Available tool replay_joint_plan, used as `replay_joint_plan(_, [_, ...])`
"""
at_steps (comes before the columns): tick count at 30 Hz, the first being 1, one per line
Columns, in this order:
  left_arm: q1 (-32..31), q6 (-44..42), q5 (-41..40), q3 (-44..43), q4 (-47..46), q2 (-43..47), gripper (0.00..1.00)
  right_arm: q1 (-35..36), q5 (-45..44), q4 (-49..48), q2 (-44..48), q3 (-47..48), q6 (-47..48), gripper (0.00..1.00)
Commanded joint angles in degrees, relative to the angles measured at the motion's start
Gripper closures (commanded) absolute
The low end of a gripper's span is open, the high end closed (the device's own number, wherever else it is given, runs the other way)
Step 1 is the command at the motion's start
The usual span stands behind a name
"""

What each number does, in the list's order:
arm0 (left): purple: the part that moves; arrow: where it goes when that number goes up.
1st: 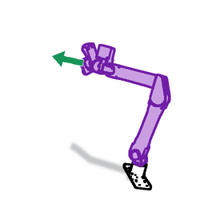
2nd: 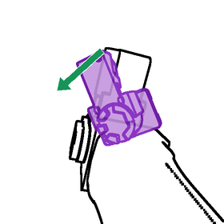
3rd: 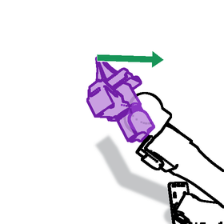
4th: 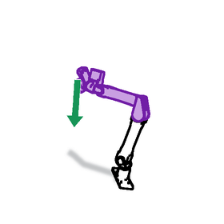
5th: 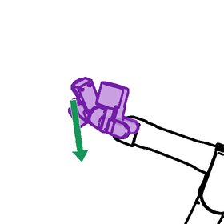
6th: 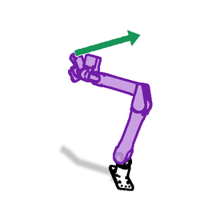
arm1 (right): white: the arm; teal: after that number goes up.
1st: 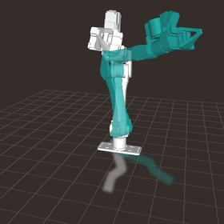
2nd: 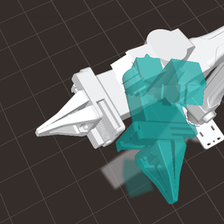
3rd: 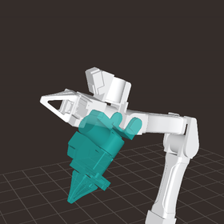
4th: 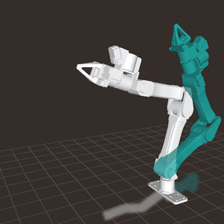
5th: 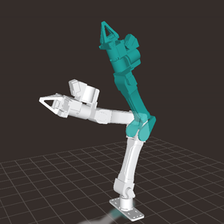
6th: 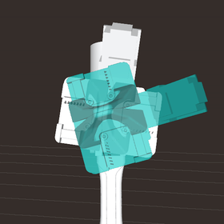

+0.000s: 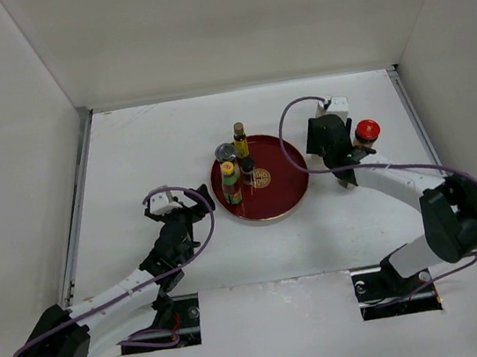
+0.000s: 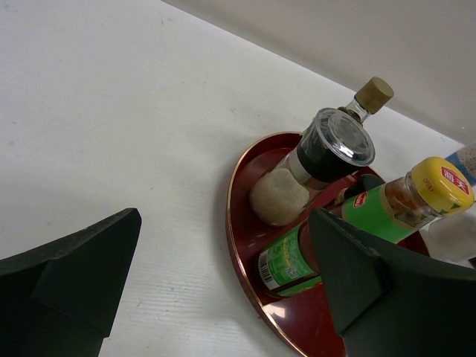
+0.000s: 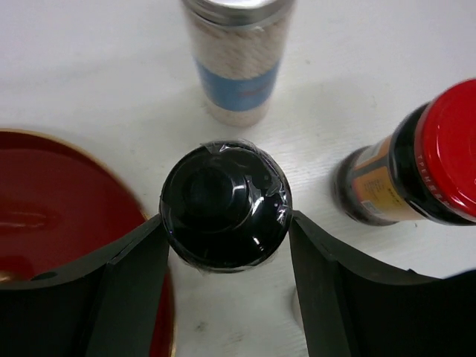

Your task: Organize the condiment bottles

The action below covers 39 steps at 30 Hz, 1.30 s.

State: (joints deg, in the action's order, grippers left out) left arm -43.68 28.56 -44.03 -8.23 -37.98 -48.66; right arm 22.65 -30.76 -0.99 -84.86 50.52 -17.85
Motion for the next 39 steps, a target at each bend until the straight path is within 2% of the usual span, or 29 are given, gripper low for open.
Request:
replay_joint_plan(1, [0.2,0.7,0.5,0.3,-3.0,-0.3,0.0,3.7,-2.5,-9.7,6.5,2.0,2.6,0.43])
replay_joint_plan(5, [-0.3,0.7,0.7,0.4,-3.0,0.2,0.0,8.1,0.3,-10.3,5.7,4.4,2.1,0.42])
replay_joint_plan(11, [-0.1,0.7,0.8,0.7,-2.7,0.8,0.0,11.6,3.8,-11.1,-4.3,12.3,0.7,0.41])
replay_joint_plan(21, [0.8,0.7,1.0,0.7,-2.9,0.1,0.0,13.1,4.7,-10.3,-20.2,25.1,-0.7,0.38])
replay_joint_plan(23, [0.2,0.7,1.1,0.5,-2.9,0.1,0.0,13.2,4.3,-9.8,-21.7,25.8,-1.7,0.33])
replay_joint_plan(26, [0.6,0.7,1.1,0.3,-3.2,-0.3,0.0,13.2,4.1,-9.7,-21.5,24.9,-2.6,0.21])
replay_joint_plan(29, [0.0,0.8,1.1,0.3,-3.3,-0.1,0.0,13.2,4.1,-8.9,-16.7,22.1,-3.5,0.09])
replay_joint_plan(34, [0.0,0.8,1.2,0.4,-3.2,0.1,0.0,10.8,4.2,-8.1,-4.0,15.4,-4.0,0.05])
replay_joint_plan(39, [0.4,0.8,1.3,0.5,-3.4,0.1,0.0,1.0,4.0,-5.3,0.7,12.6,-4.0,0.0])
